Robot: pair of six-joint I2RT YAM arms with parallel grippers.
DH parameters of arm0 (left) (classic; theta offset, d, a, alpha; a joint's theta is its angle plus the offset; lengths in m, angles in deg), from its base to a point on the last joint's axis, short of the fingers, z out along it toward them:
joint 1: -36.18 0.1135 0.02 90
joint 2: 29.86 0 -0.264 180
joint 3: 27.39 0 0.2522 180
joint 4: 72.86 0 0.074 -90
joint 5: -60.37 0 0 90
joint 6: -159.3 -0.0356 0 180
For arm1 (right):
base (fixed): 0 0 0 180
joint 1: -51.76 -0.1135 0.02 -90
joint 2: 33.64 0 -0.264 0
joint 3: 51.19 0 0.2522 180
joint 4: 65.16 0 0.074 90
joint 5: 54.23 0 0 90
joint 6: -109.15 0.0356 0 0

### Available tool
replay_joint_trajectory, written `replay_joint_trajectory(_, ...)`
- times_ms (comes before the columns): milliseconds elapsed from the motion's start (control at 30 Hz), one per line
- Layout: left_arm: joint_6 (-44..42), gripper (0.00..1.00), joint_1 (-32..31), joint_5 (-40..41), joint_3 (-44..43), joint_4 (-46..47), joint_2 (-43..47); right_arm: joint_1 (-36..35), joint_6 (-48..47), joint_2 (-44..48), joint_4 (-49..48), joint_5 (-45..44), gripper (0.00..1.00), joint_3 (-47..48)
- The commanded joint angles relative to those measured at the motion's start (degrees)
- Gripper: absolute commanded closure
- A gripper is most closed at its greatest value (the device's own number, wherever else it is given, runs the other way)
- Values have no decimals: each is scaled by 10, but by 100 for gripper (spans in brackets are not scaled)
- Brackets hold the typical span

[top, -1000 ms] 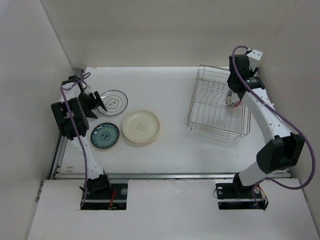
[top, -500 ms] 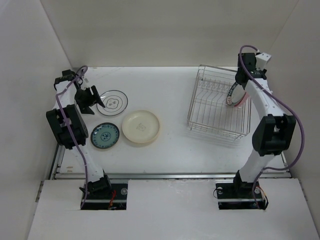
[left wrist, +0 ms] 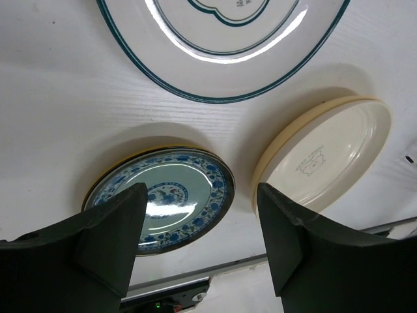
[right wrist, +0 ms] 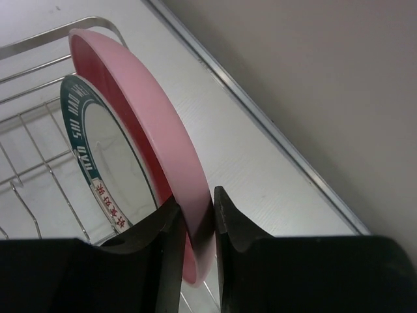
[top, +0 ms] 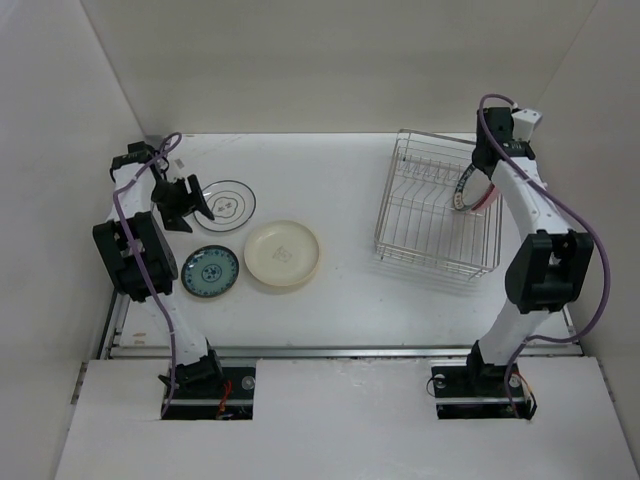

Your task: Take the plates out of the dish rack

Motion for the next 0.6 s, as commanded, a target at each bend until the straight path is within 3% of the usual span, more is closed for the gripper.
replay_joint_trajectory(0,-14,35,-4,-16,4,-24,32,2,13,61,-29,-32,86,15)
replay_joint_trajectory(267,-14,35,-10,-26,4,-24,32,2,-17,83,-12,-71,88,45)
replay_joint_trajectory(433,-25,35,-21,-26,4,-29,44,-11,-37,97,7,-213,100,60)
replay_joint_trajectory(567,-31,34,-32,-26,4,-34,57,-17,-50,133,-14,-249,100,54)
